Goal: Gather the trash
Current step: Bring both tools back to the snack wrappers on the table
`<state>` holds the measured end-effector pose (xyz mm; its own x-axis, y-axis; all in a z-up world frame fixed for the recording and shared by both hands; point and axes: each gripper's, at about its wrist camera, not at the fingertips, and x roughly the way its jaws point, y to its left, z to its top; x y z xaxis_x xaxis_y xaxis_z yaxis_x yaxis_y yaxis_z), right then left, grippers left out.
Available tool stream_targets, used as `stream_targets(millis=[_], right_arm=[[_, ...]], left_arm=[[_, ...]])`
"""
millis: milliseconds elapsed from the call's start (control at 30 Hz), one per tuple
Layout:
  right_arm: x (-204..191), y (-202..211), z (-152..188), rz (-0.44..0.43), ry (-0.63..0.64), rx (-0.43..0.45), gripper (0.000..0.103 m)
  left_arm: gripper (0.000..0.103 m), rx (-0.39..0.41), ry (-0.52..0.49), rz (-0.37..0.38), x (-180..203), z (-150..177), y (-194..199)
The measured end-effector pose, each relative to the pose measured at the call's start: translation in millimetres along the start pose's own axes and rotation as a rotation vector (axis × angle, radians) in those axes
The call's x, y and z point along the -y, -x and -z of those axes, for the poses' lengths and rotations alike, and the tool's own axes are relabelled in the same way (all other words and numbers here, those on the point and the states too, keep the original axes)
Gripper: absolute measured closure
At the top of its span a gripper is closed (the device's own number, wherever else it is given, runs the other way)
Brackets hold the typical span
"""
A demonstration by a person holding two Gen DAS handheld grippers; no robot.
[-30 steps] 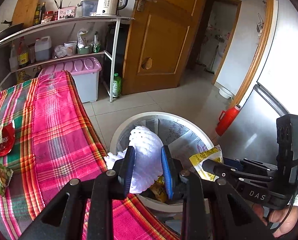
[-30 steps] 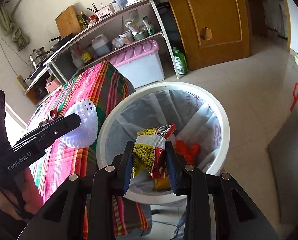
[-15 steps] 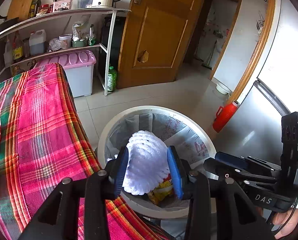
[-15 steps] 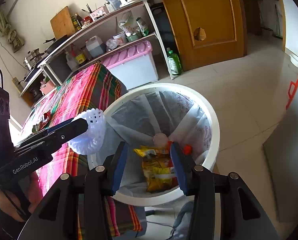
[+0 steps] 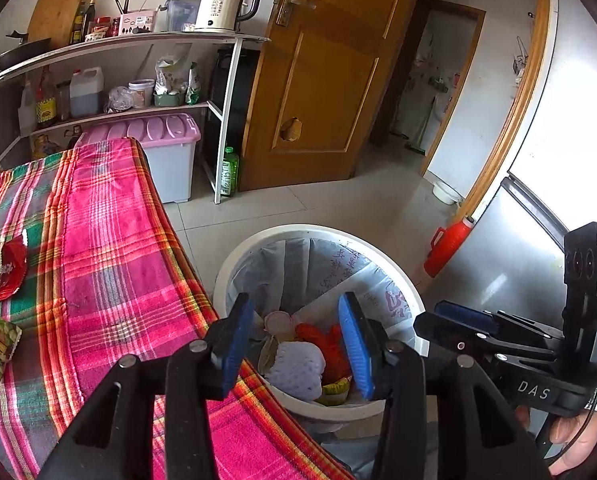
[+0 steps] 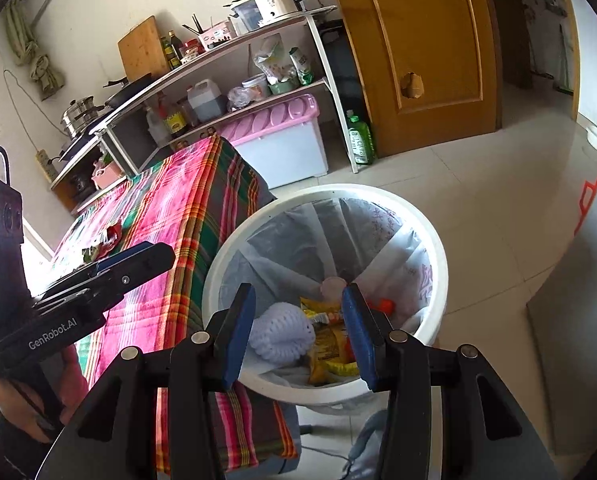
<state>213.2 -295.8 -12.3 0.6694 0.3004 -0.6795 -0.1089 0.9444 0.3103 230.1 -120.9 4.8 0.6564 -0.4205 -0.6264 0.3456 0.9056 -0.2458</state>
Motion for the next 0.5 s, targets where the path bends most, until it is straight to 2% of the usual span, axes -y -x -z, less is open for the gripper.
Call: stream_targets(millis=[500], right_arm=[[-56.7, 17.0, 1.3, -0.071, 0.108, 0.044, 0.057]], left_arm=[[0.056, 0.086, 0.063, -0.085, -38.3, 16.3, 61.4]])
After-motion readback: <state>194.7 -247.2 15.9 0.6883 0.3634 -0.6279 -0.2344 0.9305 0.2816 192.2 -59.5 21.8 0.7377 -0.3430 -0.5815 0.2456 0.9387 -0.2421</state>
